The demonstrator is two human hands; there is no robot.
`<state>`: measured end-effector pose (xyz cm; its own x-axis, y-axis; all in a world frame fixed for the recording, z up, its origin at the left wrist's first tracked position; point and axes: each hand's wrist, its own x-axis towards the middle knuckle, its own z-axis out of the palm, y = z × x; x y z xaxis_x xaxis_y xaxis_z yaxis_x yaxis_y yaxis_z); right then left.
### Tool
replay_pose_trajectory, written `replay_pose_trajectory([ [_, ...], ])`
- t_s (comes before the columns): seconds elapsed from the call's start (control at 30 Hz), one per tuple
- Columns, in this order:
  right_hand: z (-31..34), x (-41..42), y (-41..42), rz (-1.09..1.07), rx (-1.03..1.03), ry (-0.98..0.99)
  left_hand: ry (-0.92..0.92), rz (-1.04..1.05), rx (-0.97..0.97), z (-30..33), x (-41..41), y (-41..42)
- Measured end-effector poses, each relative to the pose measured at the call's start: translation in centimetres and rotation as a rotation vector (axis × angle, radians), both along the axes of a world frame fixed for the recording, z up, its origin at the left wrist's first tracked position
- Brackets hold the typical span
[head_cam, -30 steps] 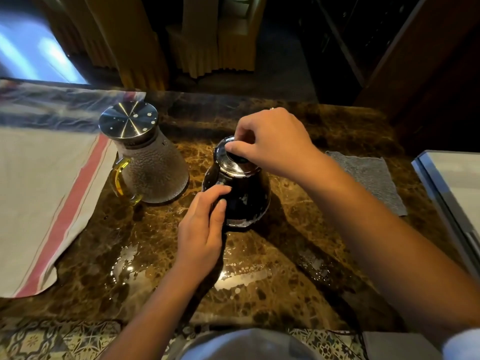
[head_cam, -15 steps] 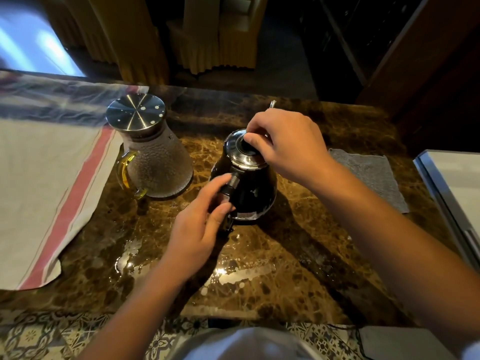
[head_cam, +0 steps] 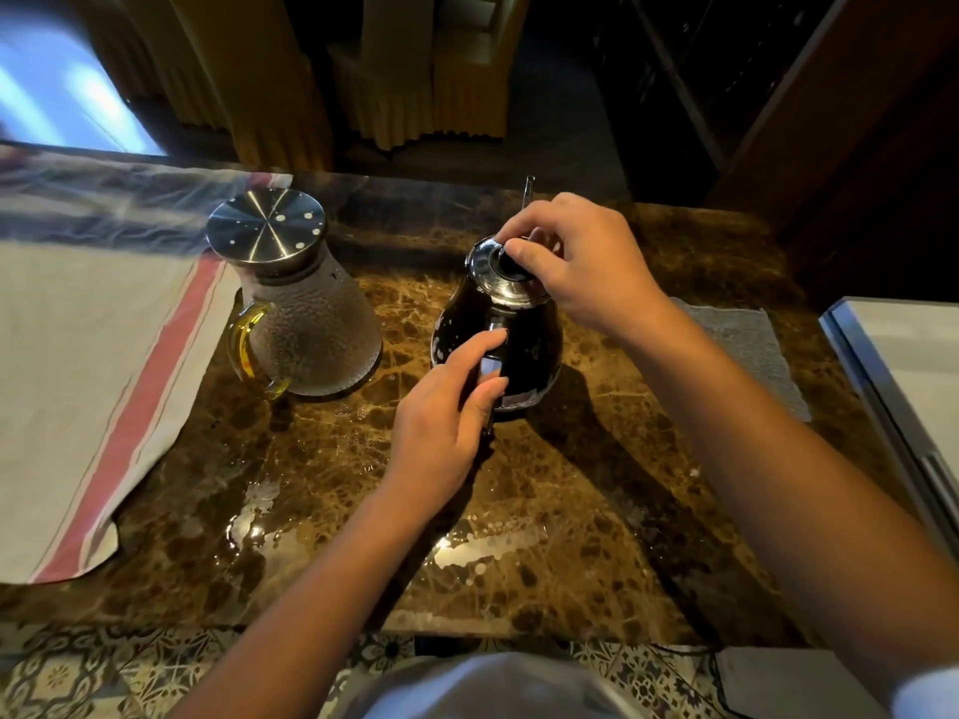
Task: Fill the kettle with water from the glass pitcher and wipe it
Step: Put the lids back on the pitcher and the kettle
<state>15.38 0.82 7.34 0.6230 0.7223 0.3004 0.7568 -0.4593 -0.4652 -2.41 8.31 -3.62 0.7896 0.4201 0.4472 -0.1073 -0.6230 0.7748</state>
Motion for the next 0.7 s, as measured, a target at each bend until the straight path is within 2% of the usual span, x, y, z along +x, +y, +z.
replay_pose_trajectory([
  [0.33, -0.1, -0.4, -0.6, -0.029, -0.002, 0.006, 0.055, -0.031, 0.012, 0.5, -0.2, 0.3],
  [0.43, -0.1, -0.2, -1.2, 0.026, -0.039, -0.022, 0.077, -0.030, -0.052, 1.3, 0.0, -0.1],
  [0.53, -0.6, 1.0, -3.0, 0.050, 0.099, 0.008, 0.060, 0.004, -0.193, 1.8, 0.6, -0.8],
  [0.63, -1.9, 3.7, -6.6, -0.080, 0.281, 0.026, 0.020, 0.081, -0.298, 2.1, 1.3, -2.6],
  [0.7, -3.8, 6.1, -9.6, -0.171, 0.280, 0.022, -0.005, 0.178, -0.286, 2.2, 2.3, -3.9],
])
